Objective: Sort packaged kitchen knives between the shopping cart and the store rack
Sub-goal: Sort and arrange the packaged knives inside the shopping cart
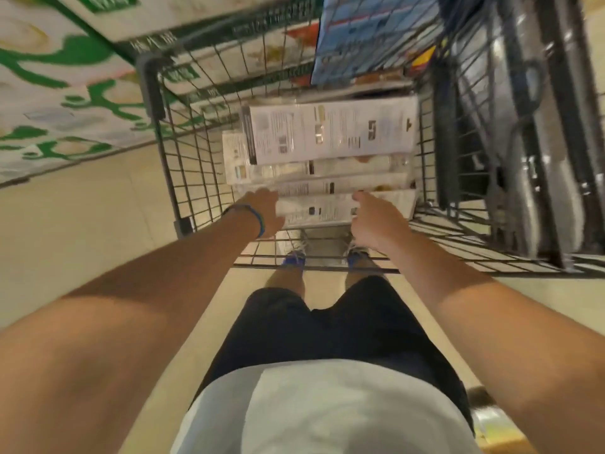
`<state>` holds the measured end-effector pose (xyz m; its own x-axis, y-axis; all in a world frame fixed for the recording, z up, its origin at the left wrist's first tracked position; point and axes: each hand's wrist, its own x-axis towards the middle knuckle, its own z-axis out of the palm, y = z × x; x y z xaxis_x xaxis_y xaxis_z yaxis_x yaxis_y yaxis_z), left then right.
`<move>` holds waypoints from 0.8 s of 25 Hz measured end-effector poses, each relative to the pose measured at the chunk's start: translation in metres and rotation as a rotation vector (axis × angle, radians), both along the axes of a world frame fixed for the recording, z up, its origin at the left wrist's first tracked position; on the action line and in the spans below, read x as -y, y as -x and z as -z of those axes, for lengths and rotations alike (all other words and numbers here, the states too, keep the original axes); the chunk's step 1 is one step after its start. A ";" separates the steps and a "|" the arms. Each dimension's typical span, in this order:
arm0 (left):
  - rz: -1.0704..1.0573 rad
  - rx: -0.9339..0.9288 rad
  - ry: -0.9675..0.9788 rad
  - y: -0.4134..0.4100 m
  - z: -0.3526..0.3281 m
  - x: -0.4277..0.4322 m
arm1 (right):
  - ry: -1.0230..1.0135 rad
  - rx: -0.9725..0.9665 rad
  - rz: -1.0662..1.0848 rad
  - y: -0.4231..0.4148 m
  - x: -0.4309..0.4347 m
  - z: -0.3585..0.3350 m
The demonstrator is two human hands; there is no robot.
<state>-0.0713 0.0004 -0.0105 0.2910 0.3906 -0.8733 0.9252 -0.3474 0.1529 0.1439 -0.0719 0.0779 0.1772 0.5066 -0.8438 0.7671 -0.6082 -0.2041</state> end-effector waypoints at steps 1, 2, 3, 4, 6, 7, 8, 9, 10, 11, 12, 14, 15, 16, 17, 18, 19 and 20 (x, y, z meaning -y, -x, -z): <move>0.055 0.024 -0.007 -0.002 0.013 -0.004 | 0.006 0.005 -0.010 -0.002 -0.002 0.009; 0.096 0.044 -0.017 -0.007 0.025 -0.006 | 0.023 0.012 -0.017 -0.002 -0.004 0.017; 0.134 0.048 -0.036 -0.012 0.033 -0.008 | 0.045 0.017 -0.018 -0.003 -0.005 0.024; 0.157 0.048 -0.064 -0.017 0.042 -0.010 | 0.062 0.018 -0.018 -0.004 -0.007 0.029; 0.204 0.020 -0.007 -0.025 0.047 -0.007 | 0.110 -0.005 -0.051 -0.004 -0.009 0.034; 0.276 0.005 0.062 -0.028 0.046 -0.002 | 0.145 -0.020 -0.090 -0.003 -0.010 0.035; 0.362 -0.015 0.102 -0.030 0.043 0.004 | 0.181 -0.037 -0.115 -0.004 -0.011 0.035; 0.426 -0.027 0.092 -0.032 0.037 0.008 | 0.208 -0.051 -0.101 -0.004 -0.012 0.035; 0.458 -0.032 0.049 -0.034 0.029 0.010 | 0.229 -0.064 -0.050 -0.005 -0.011 0.035; 0.468 -0.043 -0.001 -0.036 0.018 0.009 | 0.250 -0.080 0.041 -0.006 -0.011 0.033; 0.473 -0.033 -0.052 -0.039 0.006 0.007 | 0.267 -0.094 0.182 -0.007 -0.011 0.031; 0.455 0.041 -0.135 -0.042 -0.020 -0.002 | 0.293 -0.128 0.531 -0.003 -0.011 0.022; 0.439 0.084 -0.165 -0.044 -0.034 -0.007 | 0.303 -0.147 0.683 -0.001 -0.012 0.019; 0.425 0.125 -0.187 -0.046 -0.049 -0.010 | 0.299 -0.174 0.799 0.002 -0.012 0.017; 0.424 0.159 -0.208 -0.048 -0.065 -0.013 | 0.284 -0.213 0.913 0.007 -0.013 0.016; 0.446 0.187 -0.243 -0.050 -0.079 -0.013 | 0.256 -0.263 1.049 0.013 -0.013 0.015; 0.482 0.202 -0.282 -0.049 -0.095 -0.012 | 0.223 -0.318 1.210 0.021 -0.016 0.012; 0.516 0.216 -0.323 -0.046 -0.109 -0.010 | 0.188 -0.372 1.358 0.029 -0.016 0.010</move>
<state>-0.0250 0.0104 0.0983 0.6674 0.3872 -0.6361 0.5874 -0.7988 0.1301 0.1147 -0.0554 0.0675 0.1839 0.0023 -0.9829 -0.5051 -0.8576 -0.0965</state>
